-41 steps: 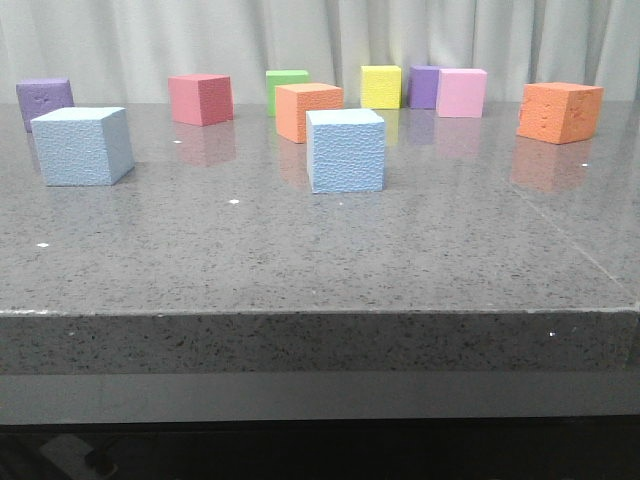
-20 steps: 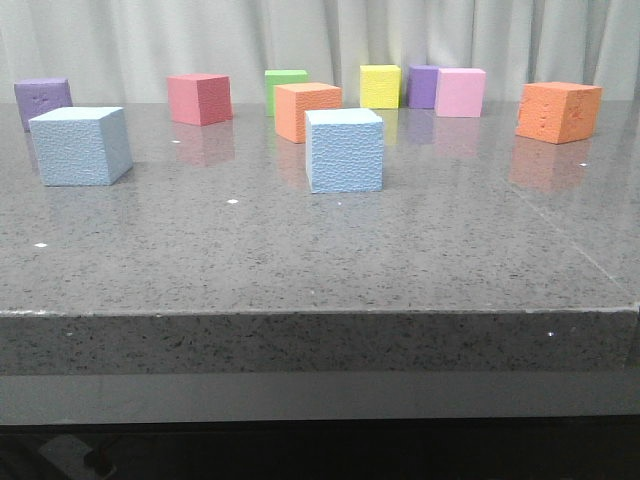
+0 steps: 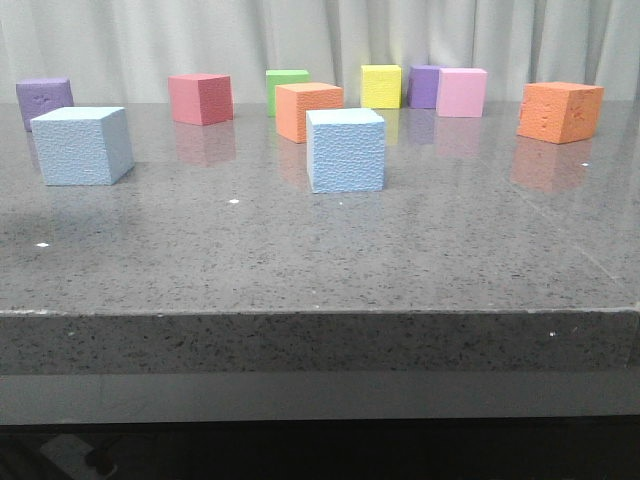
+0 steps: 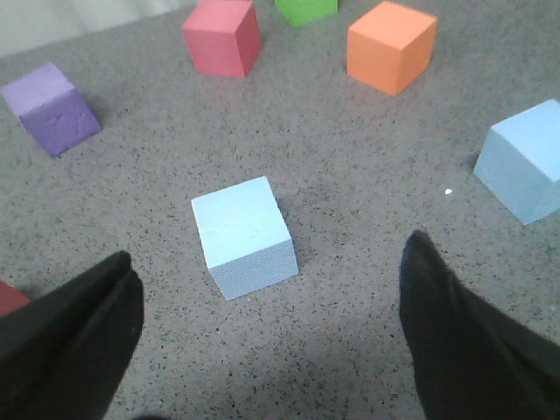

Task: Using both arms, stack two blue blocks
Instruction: 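Lower the left gripper onto the other light-blue cube and grasp it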

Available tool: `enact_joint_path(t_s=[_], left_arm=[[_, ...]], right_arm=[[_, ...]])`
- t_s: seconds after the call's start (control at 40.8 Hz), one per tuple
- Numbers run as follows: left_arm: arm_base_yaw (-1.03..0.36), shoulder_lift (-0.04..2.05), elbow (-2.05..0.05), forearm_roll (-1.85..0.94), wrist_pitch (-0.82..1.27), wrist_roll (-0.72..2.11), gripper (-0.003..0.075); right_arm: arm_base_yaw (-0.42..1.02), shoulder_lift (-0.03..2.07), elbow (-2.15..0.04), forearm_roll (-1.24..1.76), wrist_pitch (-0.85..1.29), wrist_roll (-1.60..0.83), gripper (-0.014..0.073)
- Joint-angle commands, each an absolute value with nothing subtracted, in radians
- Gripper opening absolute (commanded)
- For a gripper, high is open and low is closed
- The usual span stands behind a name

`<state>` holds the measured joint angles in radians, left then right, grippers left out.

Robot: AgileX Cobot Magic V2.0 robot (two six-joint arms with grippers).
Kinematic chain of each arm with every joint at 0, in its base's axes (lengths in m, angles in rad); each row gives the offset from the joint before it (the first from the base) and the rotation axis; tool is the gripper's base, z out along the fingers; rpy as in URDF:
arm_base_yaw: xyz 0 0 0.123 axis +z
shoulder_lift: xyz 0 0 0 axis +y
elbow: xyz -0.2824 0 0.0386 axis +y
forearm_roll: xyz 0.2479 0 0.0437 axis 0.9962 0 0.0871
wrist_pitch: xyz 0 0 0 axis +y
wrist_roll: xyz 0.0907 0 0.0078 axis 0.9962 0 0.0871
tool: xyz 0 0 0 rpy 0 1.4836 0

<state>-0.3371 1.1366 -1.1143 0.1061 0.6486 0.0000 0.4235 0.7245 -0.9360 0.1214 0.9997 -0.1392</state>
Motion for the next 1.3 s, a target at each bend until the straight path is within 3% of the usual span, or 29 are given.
enact_joint_path(t_s=[0.0, 0.441, 1.275], left_arm=[[-0.339, 1.238, -1.244, 0.116, 0.654, -0.038, 0.0587], [-0.276, 1.648, -1.585, 0.188, 0.825, -0.29, 0.0587], [-0.274, 1.837, -1.611, 0.144, 0.807, -0.29, 0.0585]], right_arm=[[0.417, 0.722, -0.959, 0.131, 0.944, -0.15, 0.0517], [0.417, 0.722, -0.959, 0.131, 0.944, -0.15, 0.0517], [0.417, 0.722, -0.959, 0.131, 0.944, -0.15, 0.0517]])
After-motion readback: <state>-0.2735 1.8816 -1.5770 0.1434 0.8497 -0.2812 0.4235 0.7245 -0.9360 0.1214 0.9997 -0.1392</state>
